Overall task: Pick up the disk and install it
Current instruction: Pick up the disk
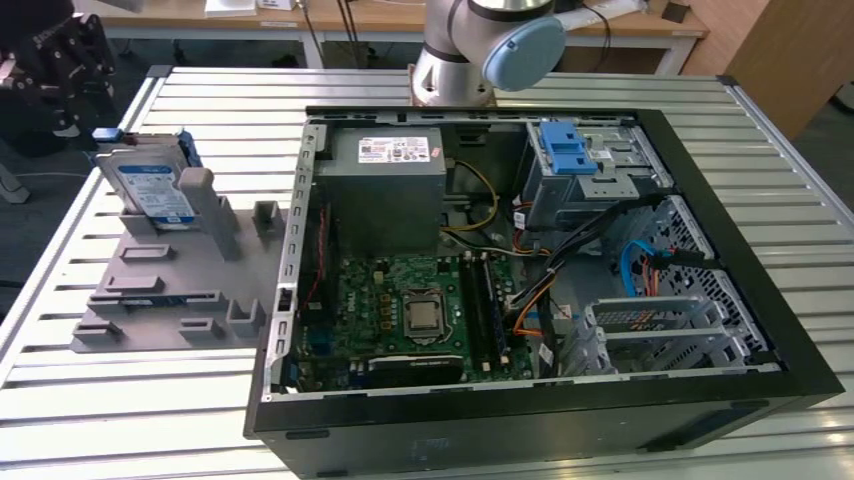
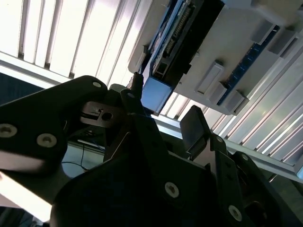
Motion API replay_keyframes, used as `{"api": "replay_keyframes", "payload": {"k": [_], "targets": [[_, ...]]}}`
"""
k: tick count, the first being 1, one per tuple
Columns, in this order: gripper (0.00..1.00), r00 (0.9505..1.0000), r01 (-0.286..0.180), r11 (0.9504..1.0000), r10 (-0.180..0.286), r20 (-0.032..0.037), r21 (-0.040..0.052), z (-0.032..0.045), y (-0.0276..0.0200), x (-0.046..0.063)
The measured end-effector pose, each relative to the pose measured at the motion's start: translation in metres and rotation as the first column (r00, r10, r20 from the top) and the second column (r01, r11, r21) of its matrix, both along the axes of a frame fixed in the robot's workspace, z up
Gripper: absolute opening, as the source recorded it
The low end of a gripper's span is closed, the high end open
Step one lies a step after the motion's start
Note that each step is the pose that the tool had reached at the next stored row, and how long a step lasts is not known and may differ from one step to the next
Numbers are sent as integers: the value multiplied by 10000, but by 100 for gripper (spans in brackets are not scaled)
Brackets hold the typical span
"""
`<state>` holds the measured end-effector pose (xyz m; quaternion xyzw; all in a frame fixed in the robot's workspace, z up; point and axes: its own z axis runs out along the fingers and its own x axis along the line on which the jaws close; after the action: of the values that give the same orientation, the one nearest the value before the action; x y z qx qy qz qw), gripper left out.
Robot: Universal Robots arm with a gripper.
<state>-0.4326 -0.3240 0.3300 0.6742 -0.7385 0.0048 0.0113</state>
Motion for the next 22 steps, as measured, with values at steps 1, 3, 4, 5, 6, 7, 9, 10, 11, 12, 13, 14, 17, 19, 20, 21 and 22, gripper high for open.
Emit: {"api": "replay_keyframes", "payload": {"k": [1,3,4,5,6,7,9,10,11,12,13,14,17,19,20,21,22], "targets": [[59,10000,-55,10000,55,1,-1,-5,0,0],[59,9998,-182,9998,182,17,-1,-19,0,0],[59,9997,-245,9997,245,26,0,-28,0,0],[59,9996,-295,9996,295,37,-2,-38,0,0],[59,9995,-327,9995,327,48,-2,-50,0,0],[59,9994,-343,9994,343,57,-2,-64,0,0],[59,9993,-357,9994,357,76,-3,-93,0,-2],[59,9993,-363,9993,363,85,-3,-109,0,-3],[59,9993,-368,9993,368,94,-4,-126,0,-4],[59,9992,-373,9993,373,105,-3,-143,0,-7],[59,9992,-380,9993,381,113,-4,-157,0,-9],[59,9991,-396,9992,396,126,-3,-168,0,-17],[59,9990,-422,9991,422,154,-1,-179,0,-19],[59,9990,-424,9991,424,170,2,-199,1,-22],[59,9990,-423,9991,423,173,5,-215,2,-26],[59,9989,-424,9991,424,175,11,-234,2,-28],[59,9989,-425,9991,424,174,16,-252,2,-29]]}}
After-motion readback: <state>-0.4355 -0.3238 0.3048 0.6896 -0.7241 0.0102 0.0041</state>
